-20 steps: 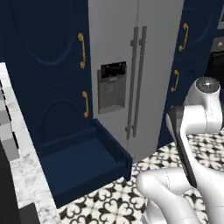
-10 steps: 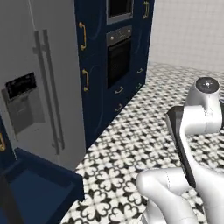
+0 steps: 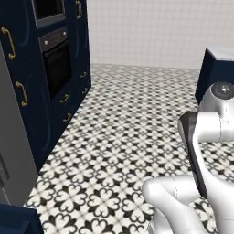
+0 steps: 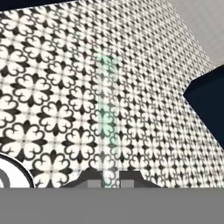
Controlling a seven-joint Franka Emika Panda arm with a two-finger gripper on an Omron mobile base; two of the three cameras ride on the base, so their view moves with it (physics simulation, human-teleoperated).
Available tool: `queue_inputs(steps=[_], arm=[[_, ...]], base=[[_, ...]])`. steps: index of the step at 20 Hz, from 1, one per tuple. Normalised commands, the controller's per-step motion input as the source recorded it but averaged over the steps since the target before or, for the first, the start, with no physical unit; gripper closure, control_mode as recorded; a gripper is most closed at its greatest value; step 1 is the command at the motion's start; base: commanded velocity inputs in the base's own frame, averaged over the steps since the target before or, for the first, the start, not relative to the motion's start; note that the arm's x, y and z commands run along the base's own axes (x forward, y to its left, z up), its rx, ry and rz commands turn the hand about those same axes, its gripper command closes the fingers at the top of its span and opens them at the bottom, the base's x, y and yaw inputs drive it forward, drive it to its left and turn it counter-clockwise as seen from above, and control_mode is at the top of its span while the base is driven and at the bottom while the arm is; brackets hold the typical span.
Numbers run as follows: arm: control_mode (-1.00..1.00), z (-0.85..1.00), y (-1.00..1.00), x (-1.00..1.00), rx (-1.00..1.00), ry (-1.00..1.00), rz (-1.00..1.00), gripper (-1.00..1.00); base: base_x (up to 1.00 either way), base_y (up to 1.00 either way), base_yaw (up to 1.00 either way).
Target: Take a straw from the drawer in front and place it inside the glass cup on the dining counter.
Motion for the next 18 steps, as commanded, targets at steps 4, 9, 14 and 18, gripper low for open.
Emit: queue_inputs(steps=[4,9,14,18], arm=[[1.00,0.00,0.00,0.00,0.00,0.00,0.00,1.00],[1.00,0.00,0.00,0.00,0.00,0.00,0.00,1.00],[1.00,0.00,0.00,0.00,0.00,0.00,0.00,1.00],[1.00,0.00,0.00,0.00,0.00,0.00,0.00,1.00]], base=[[0.74,0.00,-0.44],[0.98,0.00,-0.40],[1.00,0.01,-0.41],[1.00,0.18,-0.39]])
